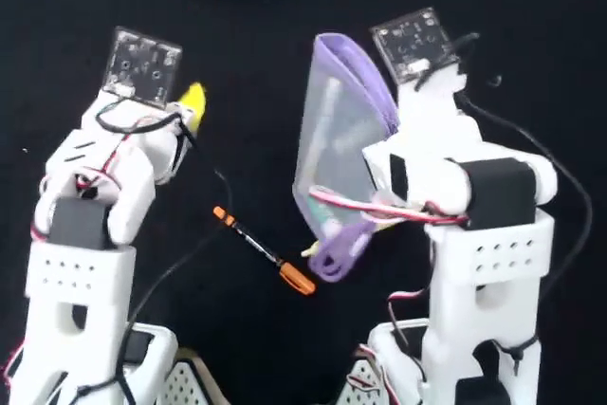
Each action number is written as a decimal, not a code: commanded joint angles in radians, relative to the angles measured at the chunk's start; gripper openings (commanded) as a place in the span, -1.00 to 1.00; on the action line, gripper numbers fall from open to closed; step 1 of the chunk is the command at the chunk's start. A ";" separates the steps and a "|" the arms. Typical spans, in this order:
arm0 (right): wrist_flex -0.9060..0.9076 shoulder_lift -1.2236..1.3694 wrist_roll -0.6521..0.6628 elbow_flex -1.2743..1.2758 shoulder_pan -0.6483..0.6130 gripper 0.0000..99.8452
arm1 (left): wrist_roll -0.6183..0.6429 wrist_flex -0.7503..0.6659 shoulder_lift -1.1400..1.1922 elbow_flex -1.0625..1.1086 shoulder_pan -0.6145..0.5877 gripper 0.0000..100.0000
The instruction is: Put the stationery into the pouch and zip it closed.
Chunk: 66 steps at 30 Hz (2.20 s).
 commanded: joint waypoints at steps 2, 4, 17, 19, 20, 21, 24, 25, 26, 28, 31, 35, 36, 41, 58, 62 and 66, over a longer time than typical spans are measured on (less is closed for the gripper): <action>0.006 -0.021 -0.005 -0.004 0.020 -0.98 | 0.117 0.026 -0.017 -0.193 -0.016 -0.67; 0.006 -0.021 -0.005 -0.004 0.020 -0.98 | 0.169 0.029 -0.011 -0.252 -0.015 -0.67; 0.009 -0.021 -0.005 -0.004 0.026 -0.98 | -0.262 0.161 0.213 -0.090 0.077 -0.67; 0.009 -0.021 -0.005 -0.004 0.026 -0.98 | -0.382 0.157 0.250 -0.044 0.108 -0.67; 0.009 -0.021 -0.005 -0.004 0.026 -0.98 | -0.446 0.155 0.270 -0.021 0.120 -0.67; 0.009 -0.021 -0.005 -0.004 0.026 -0.98 | -0.500 0.155 0.284 0.004 0.134 -0.67; 0.009 -0.021 -0.005 -0.004 0.026 -0.98 | -0.624 0.155 0.339 0.085 0.203 -0.67; 0.009 -0.021 -0.005 -0.004 0.026 -0.98 | -0.651 0.155 0.359 0.107 0.226 -0.67; 0.009 -0.021 -0.005 -0.004 0.026 -0.98 | -0.672 0.155 0.376 0.128 0.248 -0.67; 0.009 -0.021 -0.005 -0.004 0.026 -0.98 | -0.701 0.153 0.414 0.156 0.285 -0.67; 0.009 -0.021 -0.005 -0.004 0.026 -0.98 | -0.740 0.118 0.482 0.188 0.331 -0.67; 0.009 -0.021 -0.005 -0.004 0.026 -0.98 | -0.775 0.014 0.589 0.222 0.352 -0.67; 0.009 -0.021 -0.005 -0.004 0.026 -0.98 | -0.793 -0.005 0.618 0.225 0.358 -0.67; 0.011 -0.021 -0.003 -0.004 0.026 -0.98 | -0.862 0.031 0.733 0.202 0.383 -0.67; 0.008 -0.022 -0.003 -0.004 0.026 -0.98 | -1.034 0.190 0.778 0.185 0.387 -0.67; 0.008 -0.027 -0.003 -0.004 0.026 -0.98 | -1.045 0.189 0.779 0.182 0.384 -0.67; 0.011 -0.027 -0.005 -0.004 0.026 -0.98 | -1.045 0.187 0.779 0.182 0.389 -0.67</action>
